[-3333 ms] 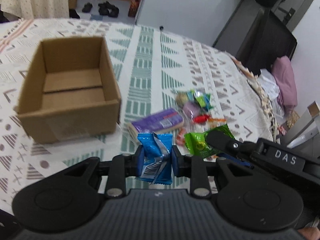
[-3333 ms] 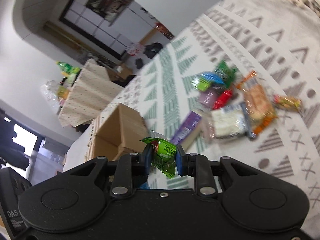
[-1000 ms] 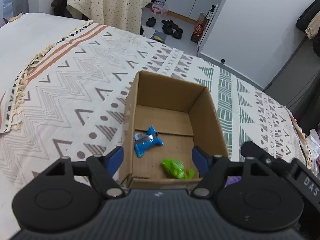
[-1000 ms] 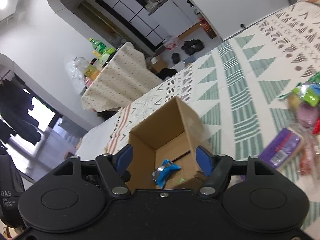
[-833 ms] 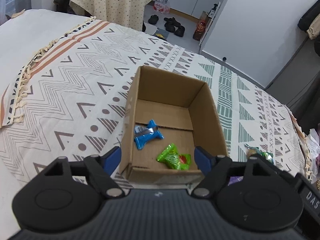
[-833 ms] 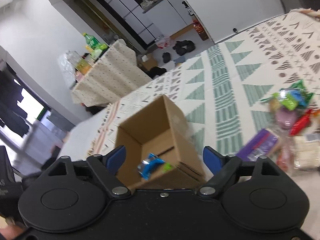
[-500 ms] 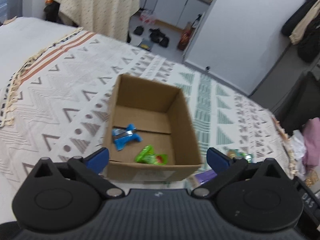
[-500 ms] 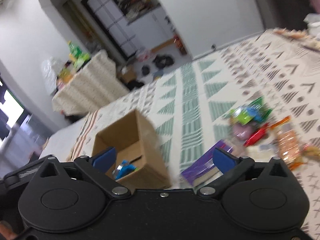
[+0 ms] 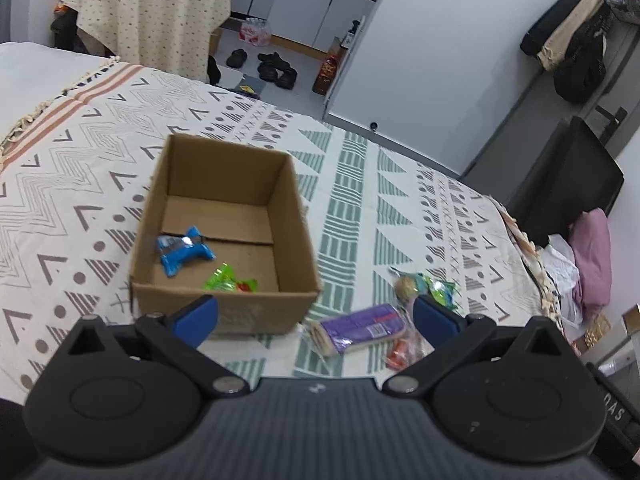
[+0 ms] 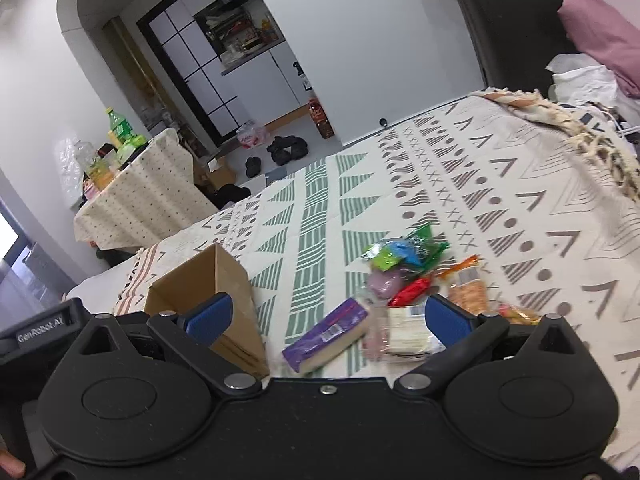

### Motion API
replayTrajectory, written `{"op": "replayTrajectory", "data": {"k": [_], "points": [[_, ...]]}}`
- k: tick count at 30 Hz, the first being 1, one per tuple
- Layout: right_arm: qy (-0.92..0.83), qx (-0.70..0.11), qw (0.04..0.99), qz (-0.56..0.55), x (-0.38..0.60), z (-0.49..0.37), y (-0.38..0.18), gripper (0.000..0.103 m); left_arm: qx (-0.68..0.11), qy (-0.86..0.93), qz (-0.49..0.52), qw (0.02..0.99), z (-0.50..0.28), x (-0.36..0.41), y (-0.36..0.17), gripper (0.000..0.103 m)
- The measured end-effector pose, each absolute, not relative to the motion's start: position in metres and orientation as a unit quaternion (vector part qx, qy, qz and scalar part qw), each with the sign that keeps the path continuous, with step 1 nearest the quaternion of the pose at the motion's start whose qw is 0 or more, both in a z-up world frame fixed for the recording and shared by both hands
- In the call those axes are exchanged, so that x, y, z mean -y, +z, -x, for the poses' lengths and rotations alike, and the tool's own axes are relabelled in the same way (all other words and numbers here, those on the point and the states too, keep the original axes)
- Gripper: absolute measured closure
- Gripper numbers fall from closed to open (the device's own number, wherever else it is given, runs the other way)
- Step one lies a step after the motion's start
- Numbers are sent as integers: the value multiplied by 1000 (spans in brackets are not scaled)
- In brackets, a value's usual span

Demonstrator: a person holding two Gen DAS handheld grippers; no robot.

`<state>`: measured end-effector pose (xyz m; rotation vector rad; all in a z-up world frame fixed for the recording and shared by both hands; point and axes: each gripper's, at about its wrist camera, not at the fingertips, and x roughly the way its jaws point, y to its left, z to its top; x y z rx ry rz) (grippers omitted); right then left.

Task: Organize snacks
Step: 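Move both tools back over the snack pile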

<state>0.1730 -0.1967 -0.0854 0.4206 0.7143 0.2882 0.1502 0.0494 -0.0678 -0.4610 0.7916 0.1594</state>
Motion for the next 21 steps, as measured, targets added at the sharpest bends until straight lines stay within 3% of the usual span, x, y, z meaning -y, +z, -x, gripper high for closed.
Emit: {"op": "replayTrajectory", "data": {"k": [21], "points": [[88, -358, 899, -235, 285, -177, -90, 0, -403, 41, 206, 891, -156, 25, -72, 0]]}}
